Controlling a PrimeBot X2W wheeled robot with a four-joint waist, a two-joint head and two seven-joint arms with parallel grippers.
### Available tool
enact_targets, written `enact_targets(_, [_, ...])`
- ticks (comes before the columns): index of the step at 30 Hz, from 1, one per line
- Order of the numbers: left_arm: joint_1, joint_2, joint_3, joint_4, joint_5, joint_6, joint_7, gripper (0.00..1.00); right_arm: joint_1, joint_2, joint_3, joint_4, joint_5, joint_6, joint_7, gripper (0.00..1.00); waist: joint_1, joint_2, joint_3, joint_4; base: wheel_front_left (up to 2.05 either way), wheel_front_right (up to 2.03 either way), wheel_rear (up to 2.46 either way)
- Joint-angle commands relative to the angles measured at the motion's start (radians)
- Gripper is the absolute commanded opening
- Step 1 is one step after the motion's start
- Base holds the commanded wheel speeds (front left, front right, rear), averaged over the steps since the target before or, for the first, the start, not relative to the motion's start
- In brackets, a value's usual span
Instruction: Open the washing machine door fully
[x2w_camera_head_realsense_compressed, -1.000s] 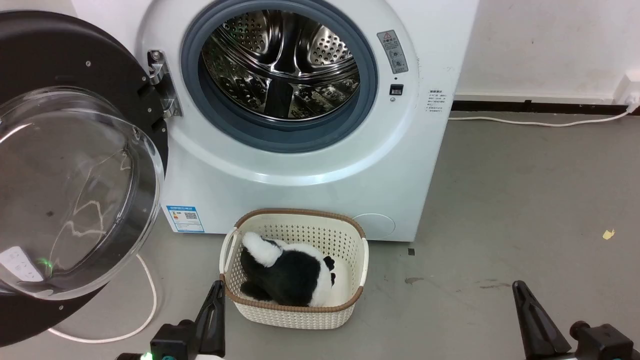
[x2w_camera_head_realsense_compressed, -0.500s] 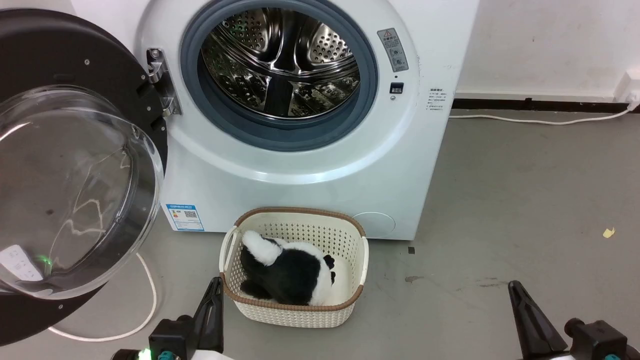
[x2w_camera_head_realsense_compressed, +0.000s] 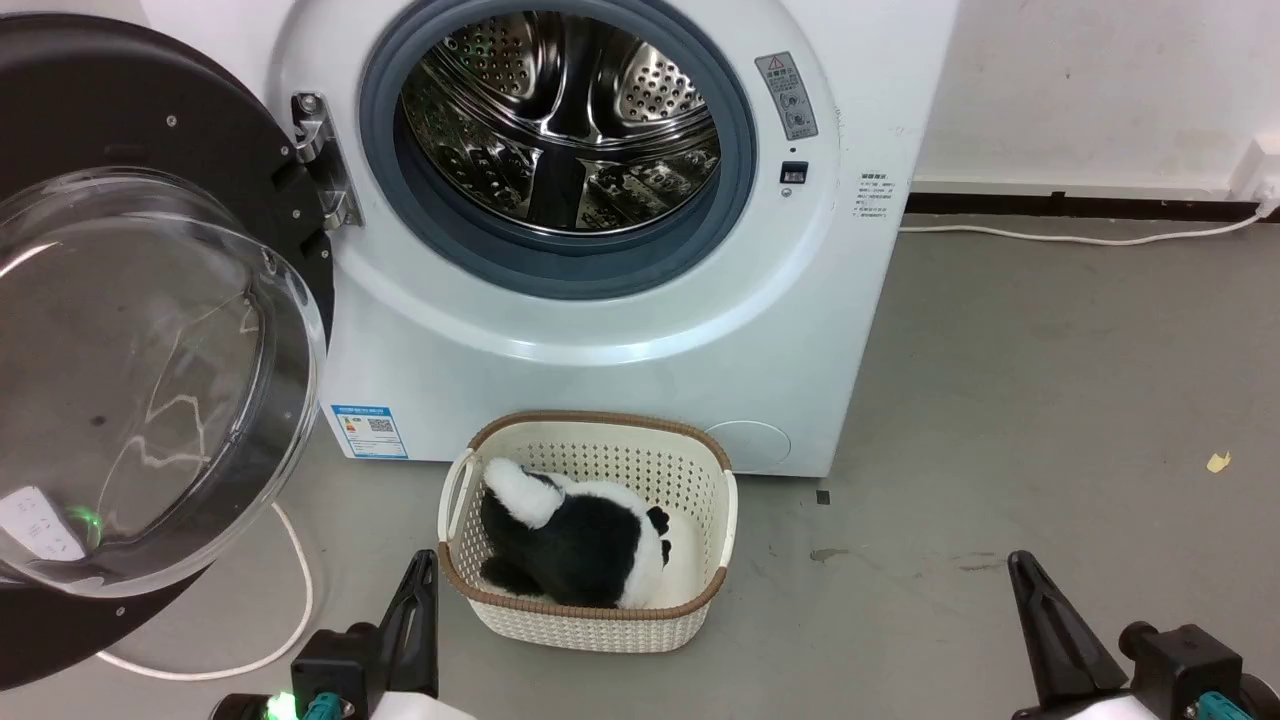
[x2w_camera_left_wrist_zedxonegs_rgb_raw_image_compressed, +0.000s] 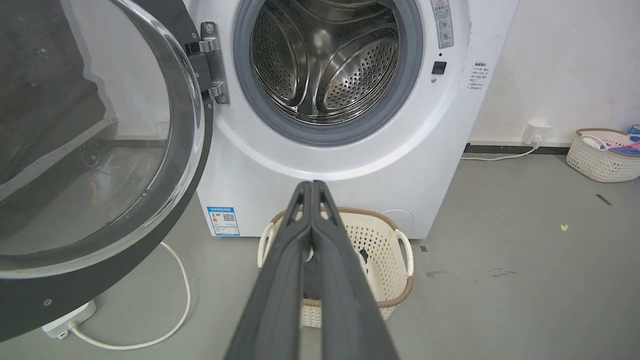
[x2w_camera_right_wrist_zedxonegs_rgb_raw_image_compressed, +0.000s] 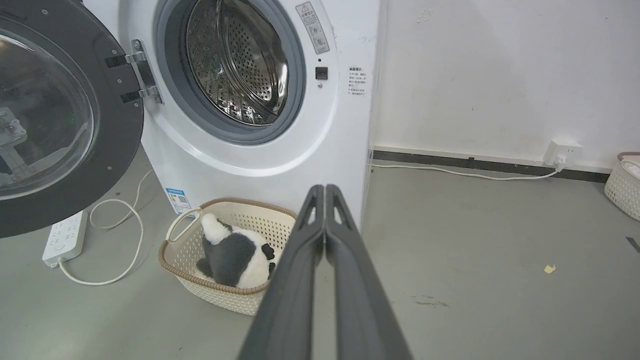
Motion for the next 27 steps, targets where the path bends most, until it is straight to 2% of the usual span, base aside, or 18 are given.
enact_targets(1, [-0.017, -0.004, 0.006, -0.009, 0.012, -0.007, 0.005, 0.00, -0.019, 0.002, 0.003, -0.006, -0.008, 0.000, 0.007, 0.00, 0.0000, 0.0000, 0.001, 0.000, 0.00, 0.00, 0.00])
enact_targets(27, [-0.029, -0.022, 0.053, -0.033, 0.055, -0.034, 0.059, 0.00, -0.048, 0.003, 0.014, -0.012, -0.030, 0.001, 0.053, 0.00, -0.0001, 0.0000, 0.010, -0.002, 0.00, 0.00, 0.00])
